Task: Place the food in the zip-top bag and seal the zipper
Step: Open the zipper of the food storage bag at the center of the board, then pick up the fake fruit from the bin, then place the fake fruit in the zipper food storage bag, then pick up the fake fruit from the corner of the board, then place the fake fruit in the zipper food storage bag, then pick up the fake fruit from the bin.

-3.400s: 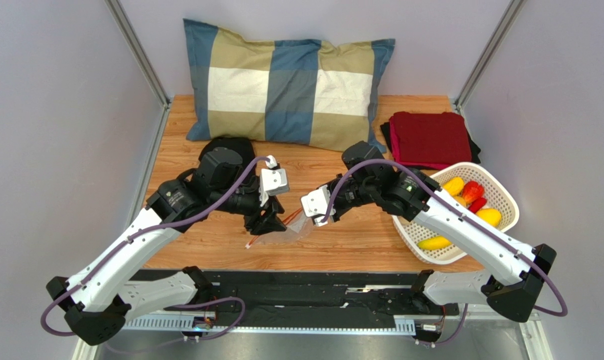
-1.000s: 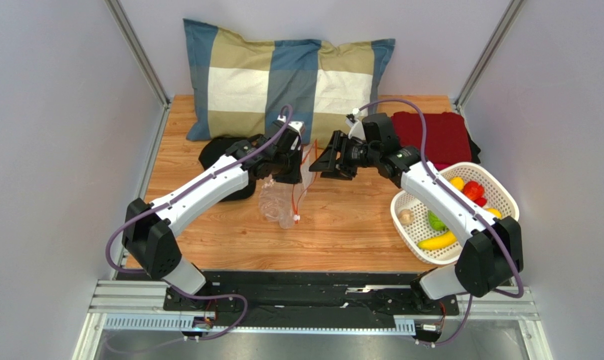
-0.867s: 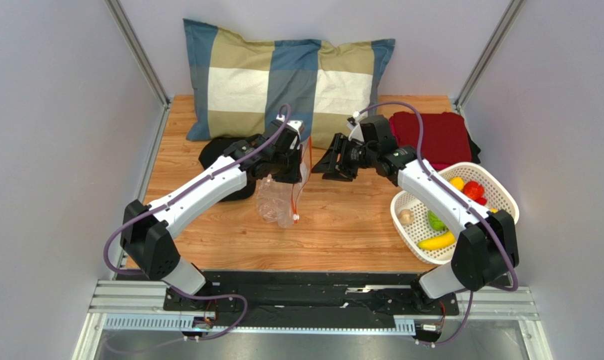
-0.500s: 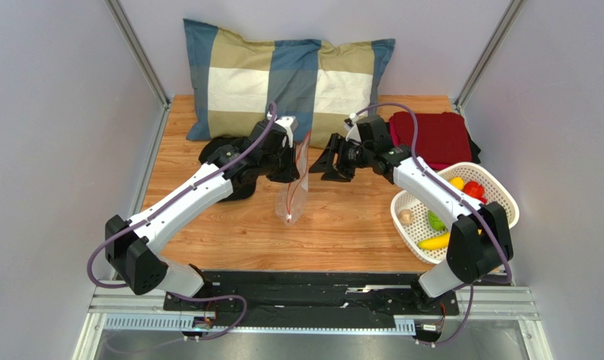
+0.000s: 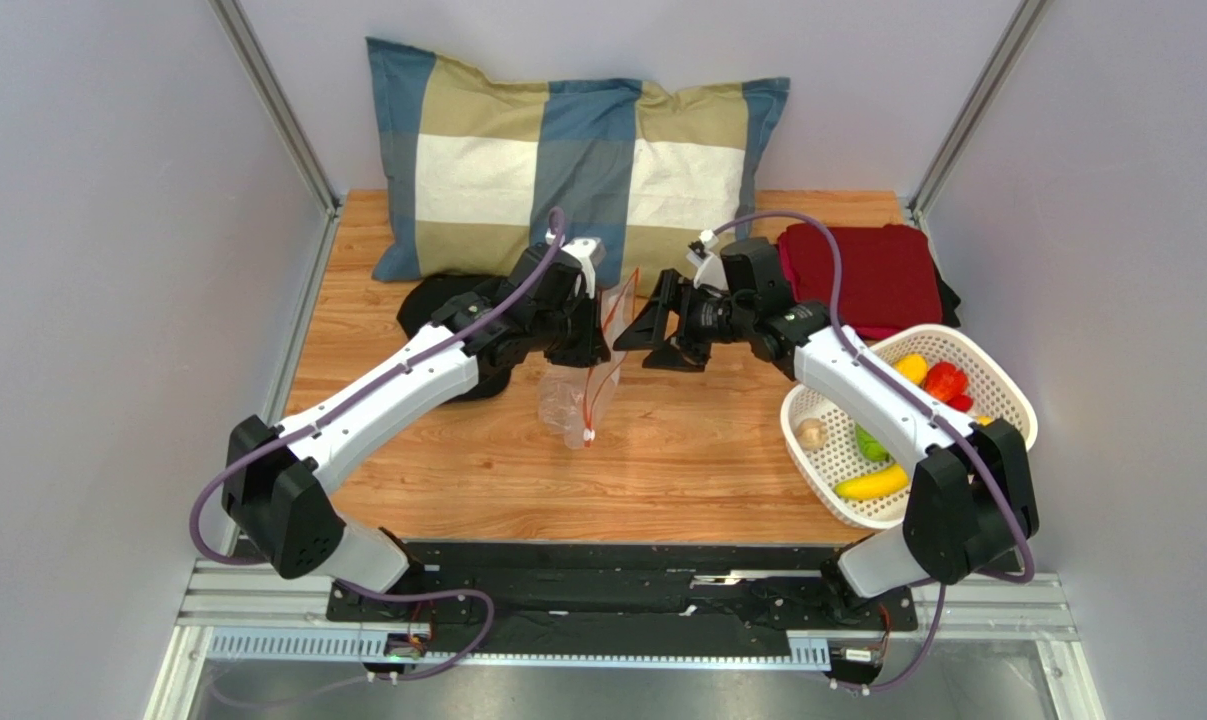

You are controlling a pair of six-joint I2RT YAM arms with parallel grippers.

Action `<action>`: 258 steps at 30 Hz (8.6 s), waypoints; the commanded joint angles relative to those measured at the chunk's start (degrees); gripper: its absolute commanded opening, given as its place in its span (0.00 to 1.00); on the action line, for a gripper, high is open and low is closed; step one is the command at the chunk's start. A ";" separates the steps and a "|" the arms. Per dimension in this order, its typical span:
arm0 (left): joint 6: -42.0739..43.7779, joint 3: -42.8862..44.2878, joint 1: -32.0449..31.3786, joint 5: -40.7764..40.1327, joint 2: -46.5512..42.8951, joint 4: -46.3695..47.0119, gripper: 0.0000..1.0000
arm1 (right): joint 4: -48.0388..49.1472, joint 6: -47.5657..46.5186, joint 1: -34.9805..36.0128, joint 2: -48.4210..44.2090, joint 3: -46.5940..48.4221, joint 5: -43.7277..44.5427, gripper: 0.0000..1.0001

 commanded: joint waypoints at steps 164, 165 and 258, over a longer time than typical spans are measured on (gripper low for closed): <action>-2.27 1.19 6.36 45.71 4.06 9.20 0.00 | -57.91 -76.54 -33.42 -4.45 22.60 5.23 0.93; -2.44 1.01 6.36 45.71 4.06 9.56 0.00 | -57.91 -76.98 -35.44 -3.92 22.16 7.27 0.92; 2.13 3.29 6.10 43.08 6.78 4.64 0.00 | -35.17 -46.76 -46.27 -4.80 15.23 42.75 0.61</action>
